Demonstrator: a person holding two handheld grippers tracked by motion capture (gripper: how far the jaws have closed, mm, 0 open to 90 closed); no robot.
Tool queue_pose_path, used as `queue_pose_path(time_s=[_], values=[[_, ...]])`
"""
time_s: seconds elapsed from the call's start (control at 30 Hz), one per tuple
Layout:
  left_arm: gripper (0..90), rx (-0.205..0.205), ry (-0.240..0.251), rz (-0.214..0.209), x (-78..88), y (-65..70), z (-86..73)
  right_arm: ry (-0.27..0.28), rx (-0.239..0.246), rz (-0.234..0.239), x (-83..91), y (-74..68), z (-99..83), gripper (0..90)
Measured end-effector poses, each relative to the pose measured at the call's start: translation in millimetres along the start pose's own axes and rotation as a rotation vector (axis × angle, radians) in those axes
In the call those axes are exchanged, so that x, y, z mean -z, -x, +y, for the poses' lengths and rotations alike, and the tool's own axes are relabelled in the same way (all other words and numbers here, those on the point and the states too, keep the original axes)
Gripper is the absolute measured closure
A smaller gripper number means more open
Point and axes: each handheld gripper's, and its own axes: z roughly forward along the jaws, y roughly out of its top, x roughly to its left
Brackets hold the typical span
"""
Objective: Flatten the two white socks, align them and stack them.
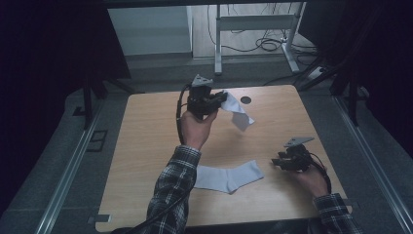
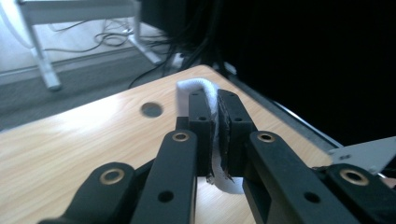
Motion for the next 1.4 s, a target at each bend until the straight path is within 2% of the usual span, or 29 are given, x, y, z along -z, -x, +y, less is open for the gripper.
queue_pose_path(time_s=[0.17,0.3,0.37,0.5,0.63,0.83,0.9,1.07,1.23,1.33,1.4], values=[[84.2,0.063,-0.114,0.042,-7.8,-34.3,-49.7,-0.002,0.001,-0.004,-0.2,-0.7,0.4,53.3],[84.0,0.076,-0.212,0.111,-13.6,-57.9,-92.9,-0.001,0.001,-0.007,-0.3,-1.1,0.4,53.0],[83.6,0.088,-0.24,0.134,-13.4,-68.0,-111.3,-0.003,-0.002,-0.008,-0.1,-1.3,0.4,52.9],[82.1,0.099,-0.279,0.181,-9.4,-81.2,-140.7,0.001,0.002,-0.008,-0.5,-1.3,0.4,52.6],[80.9,0.07,-0.323,0.226,-3.9,-88.5,-162.8,0.002,0.003,-0.01,-0.8,-1.9,0.3,51.6],[79.6,0.035,-0.365,0.277,1.9,-92.4,-189.8,0.007,0.003,-0.013,-1.6,-3.4,0.2,49.9],[76.3,0.025,-0.37,0.289,3.5,-93.8,-195.8,0.01,0.005,-0.012,-1.7,-3.4,0.0,49.8],[49.4,0.019,-0.32,0.306,10.2,-94.0,-201.9,0.009,0.001,-0.016,-1.8,-4.4,0.1,50.5],[39.6,-0.031,-0.31,0.327,9.9,-93.9,-210.2,0.002,-0.005,-0.029,-1.7,-5.1,1.0,51.1],[36.7,-0.012,-0.284,0.307,10.6,-98.2,-213.7,-0.003,-0.007,-0.033,-1.4,-5.5,1.4,51.1],[34.3,0.017,-0.284,0.298,11.5,-102.2,-214.2,-0.007,-0.009,-0.032,-1.3,-5.6,1.7,51.1]])
